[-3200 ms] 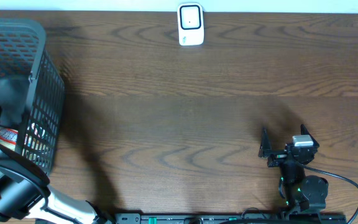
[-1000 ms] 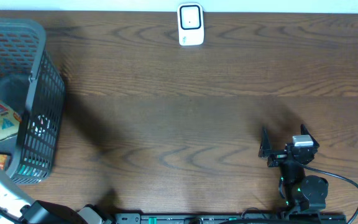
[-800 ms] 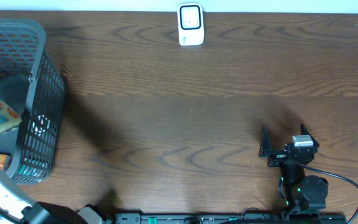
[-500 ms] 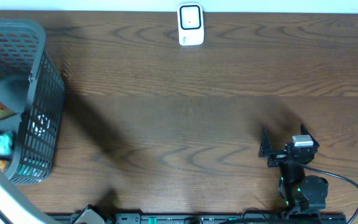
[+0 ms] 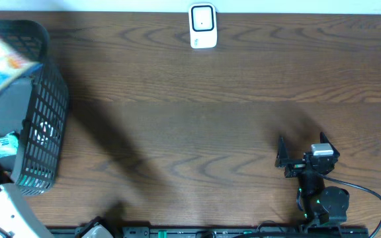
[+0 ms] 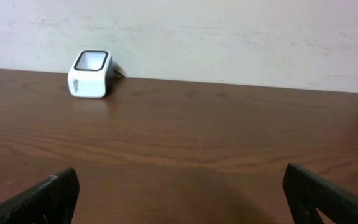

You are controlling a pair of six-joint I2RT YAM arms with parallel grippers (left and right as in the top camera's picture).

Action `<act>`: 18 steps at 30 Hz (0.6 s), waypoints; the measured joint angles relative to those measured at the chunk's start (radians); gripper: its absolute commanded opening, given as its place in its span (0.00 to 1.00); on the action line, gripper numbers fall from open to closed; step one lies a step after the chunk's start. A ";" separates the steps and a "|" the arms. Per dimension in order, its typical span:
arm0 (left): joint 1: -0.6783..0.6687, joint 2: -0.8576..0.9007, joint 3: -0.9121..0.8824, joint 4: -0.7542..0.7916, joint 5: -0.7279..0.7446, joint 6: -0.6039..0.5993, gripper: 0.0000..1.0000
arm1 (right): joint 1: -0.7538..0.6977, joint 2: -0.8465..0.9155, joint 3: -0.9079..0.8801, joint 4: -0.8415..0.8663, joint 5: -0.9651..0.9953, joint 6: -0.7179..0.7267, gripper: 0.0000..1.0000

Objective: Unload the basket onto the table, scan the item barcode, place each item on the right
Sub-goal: 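Lift the yellow pack out and drop it near the scanner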

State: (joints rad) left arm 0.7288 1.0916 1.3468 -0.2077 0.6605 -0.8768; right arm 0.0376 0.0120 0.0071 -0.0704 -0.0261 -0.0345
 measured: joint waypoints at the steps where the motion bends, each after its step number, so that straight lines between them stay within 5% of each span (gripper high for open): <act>1: -0.042 0.000 0.000 -0.007 0.023 -0.010 0.07 | 0.000 0.000 0.000 0.000 0.000 0.000 0.99; 8: -0.406 0.048 0.000 -0.151 0.088 0.052 0.07 | 0.000 0.000 0.000 0.000 0.000 0.000 0.99; 18: -0.862 0.360 0.000 -0.260 -0.095 0.101 0.07 | 0.000 0.000 0.000 0.000 0.000 0.000 0.99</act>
State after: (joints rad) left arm -0.1329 1.4521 1.3468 -0.4675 0.5659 -0.7761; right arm 0.0376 0.0120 0.0071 -0.0704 -0.0261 -0.0345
